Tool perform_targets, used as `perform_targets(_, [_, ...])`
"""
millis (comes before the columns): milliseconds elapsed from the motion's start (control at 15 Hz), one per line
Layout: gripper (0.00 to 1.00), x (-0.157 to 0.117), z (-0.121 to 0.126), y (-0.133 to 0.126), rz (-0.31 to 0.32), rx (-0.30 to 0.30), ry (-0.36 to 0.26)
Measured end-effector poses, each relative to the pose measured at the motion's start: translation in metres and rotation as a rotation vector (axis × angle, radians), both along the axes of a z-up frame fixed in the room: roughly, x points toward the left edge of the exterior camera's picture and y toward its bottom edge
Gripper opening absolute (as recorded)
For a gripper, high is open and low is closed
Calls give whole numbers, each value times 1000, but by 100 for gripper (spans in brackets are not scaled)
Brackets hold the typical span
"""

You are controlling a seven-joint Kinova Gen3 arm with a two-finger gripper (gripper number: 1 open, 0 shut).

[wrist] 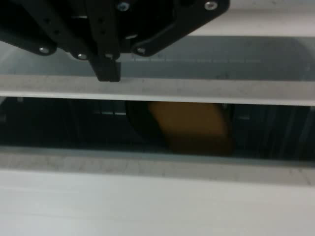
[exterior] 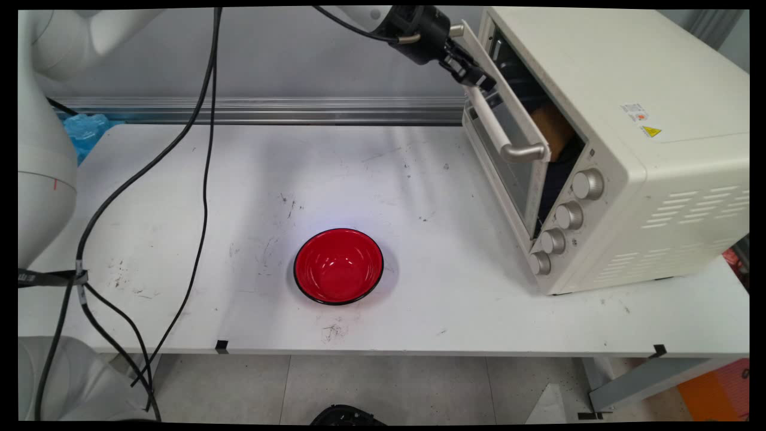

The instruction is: Open the oven

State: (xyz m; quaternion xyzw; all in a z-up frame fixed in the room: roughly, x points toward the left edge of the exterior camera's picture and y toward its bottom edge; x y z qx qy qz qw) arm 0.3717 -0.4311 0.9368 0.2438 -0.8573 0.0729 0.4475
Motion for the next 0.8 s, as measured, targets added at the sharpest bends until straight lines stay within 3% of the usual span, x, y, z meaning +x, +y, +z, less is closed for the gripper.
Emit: perform_targets(800, [0, 5, -17, 16, -12, 29, -41])
